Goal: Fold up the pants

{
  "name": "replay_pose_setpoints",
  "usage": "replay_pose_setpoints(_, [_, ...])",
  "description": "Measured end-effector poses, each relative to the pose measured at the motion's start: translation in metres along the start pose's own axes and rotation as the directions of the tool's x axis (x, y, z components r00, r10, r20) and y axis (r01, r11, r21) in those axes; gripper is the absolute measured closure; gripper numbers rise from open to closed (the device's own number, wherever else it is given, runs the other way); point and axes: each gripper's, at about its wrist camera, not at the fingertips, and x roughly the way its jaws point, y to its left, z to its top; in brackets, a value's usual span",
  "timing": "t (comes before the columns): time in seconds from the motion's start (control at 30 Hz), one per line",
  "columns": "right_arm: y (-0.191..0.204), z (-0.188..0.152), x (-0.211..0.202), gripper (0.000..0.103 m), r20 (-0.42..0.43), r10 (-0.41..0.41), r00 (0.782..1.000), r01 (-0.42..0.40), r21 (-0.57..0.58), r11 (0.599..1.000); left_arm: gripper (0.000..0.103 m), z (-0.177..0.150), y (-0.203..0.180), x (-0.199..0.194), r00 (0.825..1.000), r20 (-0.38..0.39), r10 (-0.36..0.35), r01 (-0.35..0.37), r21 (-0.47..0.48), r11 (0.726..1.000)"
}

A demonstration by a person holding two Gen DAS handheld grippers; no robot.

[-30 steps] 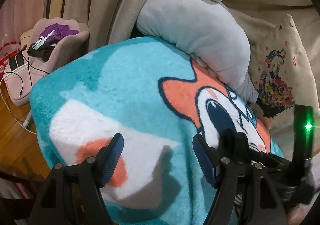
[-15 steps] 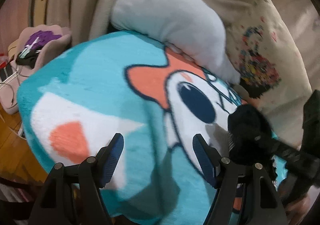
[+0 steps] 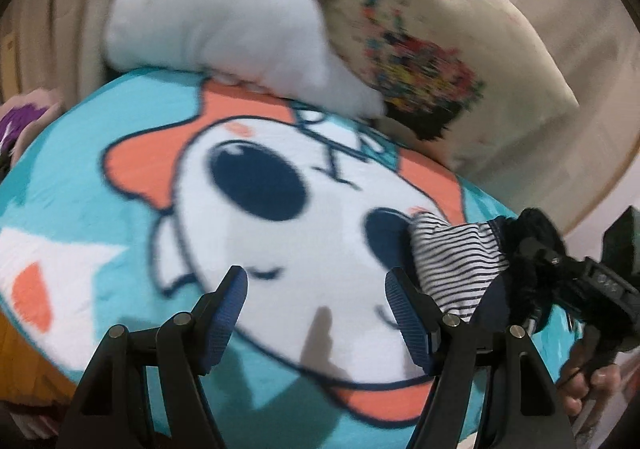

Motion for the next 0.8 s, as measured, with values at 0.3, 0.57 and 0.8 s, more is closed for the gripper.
replay_pose_setpoints(0.3, [-0.044,-0.002,-0.06,0.048,0.181,-0.142,0.973,0.125,0.103,0.987,0.028,-0.01,-0.082,0.029,0.988,-0.087,-0.128,0.142,0.176,0.974])
replay_pose_setpoints(0.57, [-0.036,-0.008,-0.032,0.048,0.083,0.118,0.989,-0.127,0.112,0.986,0.028,-0.049,-0.11,0.068,0.963,-0.226,-0.148,0.195,0.2,0.96])
replay_pose_setpoints(0.8, [-0.05,-0.028,-0.017,0.051,0.033,-0.327,0.944,0.327,0.008,0.945,0.028,-0.037,-0.104,0.043,0.967,-0.185,-0.176,0.216,0.223,0.95])
